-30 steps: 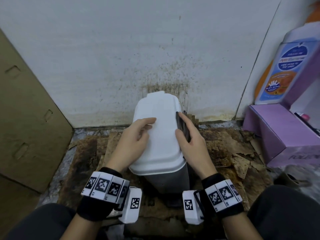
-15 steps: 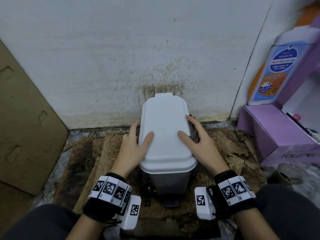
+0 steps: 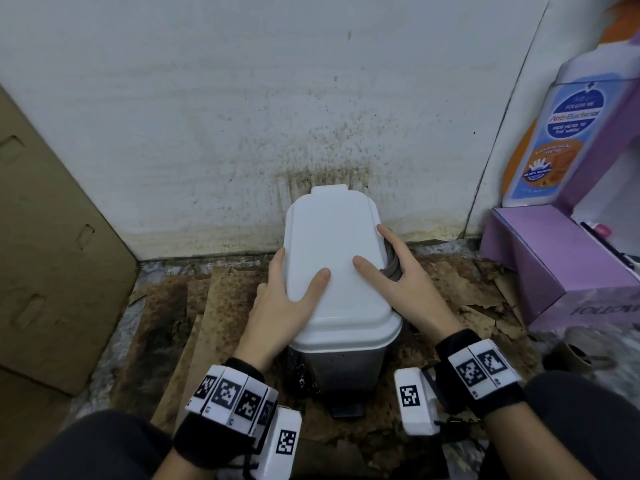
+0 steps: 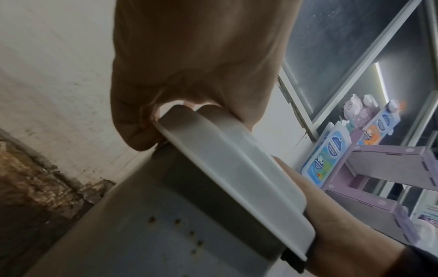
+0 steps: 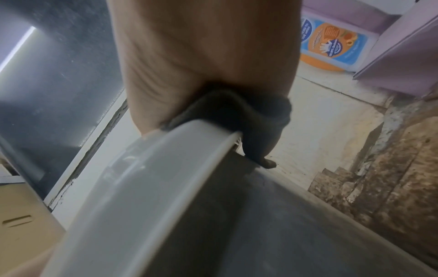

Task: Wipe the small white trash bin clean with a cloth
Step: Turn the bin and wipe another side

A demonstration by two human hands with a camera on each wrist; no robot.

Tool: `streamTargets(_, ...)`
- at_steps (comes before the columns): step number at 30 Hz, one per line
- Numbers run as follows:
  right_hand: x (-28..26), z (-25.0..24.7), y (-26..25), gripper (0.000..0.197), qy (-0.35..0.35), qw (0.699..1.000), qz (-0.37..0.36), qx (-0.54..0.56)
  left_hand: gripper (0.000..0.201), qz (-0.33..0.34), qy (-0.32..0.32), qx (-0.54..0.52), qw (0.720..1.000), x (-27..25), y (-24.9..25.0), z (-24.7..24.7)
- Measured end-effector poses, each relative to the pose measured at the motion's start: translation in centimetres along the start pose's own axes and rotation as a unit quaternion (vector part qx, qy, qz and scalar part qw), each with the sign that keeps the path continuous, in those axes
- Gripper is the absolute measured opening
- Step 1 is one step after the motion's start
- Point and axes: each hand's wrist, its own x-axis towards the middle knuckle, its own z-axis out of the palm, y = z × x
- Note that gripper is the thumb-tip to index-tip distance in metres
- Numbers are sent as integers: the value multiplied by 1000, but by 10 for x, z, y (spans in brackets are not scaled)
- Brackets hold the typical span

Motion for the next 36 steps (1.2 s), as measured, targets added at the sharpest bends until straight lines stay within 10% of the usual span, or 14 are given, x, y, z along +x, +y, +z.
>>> streamTargets(17, 3, 2, 9, 81, 23, 999, -16, 24, 89, 66, -14, -74, 995, 2, -2, 1)
streamTargets(36, -28, 65, 11, 95, 201, 978, 31, 37, 64, 79, -97, -46, 991, 37, -2, -39)
